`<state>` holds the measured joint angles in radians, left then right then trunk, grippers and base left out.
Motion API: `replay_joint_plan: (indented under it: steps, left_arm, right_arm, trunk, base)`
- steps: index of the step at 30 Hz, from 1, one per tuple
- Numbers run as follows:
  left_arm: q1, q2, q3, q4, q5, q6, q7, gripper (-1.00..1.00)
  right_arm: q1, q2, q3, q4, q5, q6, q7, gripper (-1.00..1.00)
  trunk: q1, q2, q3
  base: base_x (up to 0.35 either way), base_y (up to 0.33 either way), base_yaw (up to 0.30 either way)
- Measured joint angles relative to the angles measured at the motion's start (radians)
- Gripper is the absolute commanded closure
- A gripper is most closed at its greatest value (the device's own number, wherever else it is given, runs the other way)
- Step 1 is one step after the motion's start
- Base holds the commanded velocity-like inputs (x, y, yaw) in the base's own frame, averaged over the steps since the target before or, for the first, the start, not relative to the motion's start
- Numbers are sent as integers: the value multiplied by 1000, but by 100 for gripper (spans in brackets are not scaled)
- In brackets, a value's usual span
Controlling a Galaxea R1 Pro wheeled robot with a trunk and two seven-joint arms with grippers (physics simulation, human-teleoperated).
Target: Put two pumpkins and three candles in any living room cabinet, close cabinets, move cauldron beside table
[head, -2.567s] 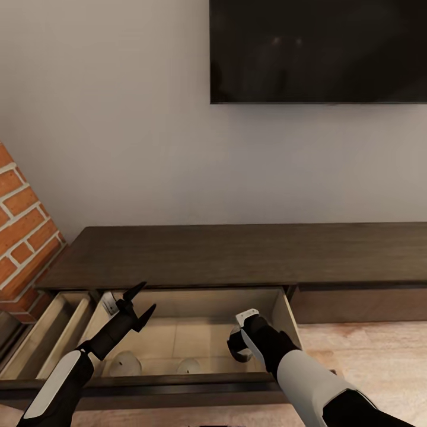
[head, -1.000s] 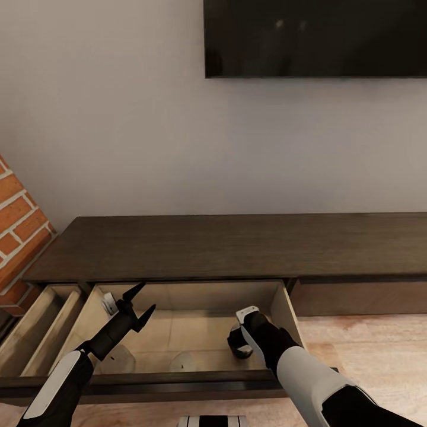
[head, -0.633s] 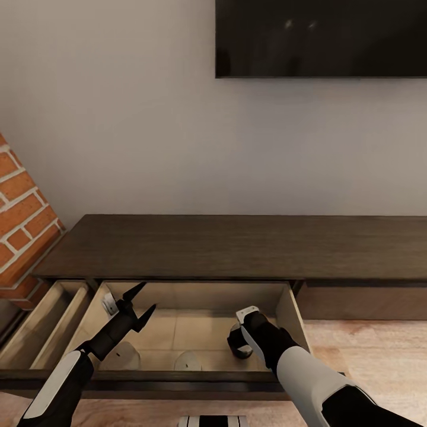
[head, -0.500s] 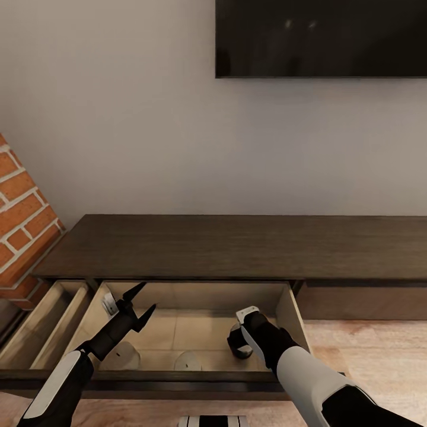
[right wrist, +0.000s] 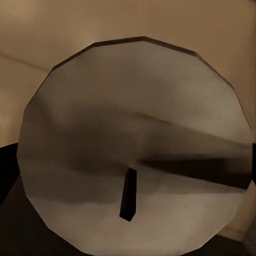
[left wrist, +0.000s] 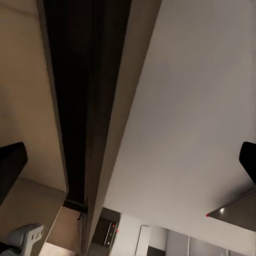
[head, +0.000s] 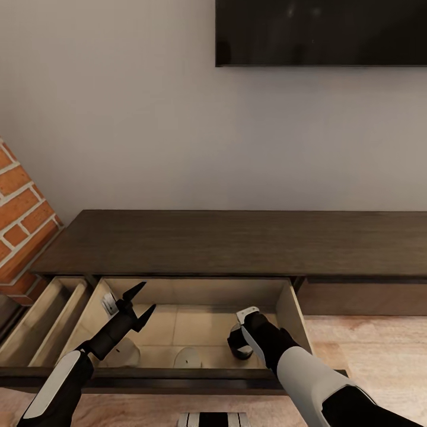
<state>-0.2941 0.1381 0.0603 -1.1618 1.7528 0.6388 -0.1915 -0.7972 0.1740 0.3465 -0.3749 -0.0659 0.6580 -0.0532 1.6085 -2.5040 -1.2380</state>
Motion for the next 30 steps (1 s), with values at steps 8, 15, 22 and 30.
replay_joint_plan:
  steps: [8, 15, 22, 30]
  left_arm:
    - [0, 0, 0, 0, 0, 0, 0, -100]
    - [0, 0, 0, 0, 0, 0, 0, -100]
    - [0, 0, 0, 1, 0, 0, -1, -100]
    - [0, 0, 0, 2, 1, 0, 0, -100]
  right_arm:
    - [0, 0, 0, -1, 1, 0, 1, 100]
    - [0, 0, 0, -1, 2, 0, 1, 100]
    - [0, 0, -1, -1, 1, 0, 1, 100]
    - [0, 1, 2, -2, 1, 1, 1, 100]
  trunk:
    - [2, -1, -15]
    - [3, -1, -23]
    - [4, -2, -35]
    - [4, -2, -35]
  base:
    - [0, 0, 0]
    - [0, 0, 0]
    - [0, 0, 0]
    - [0, 0, 0]
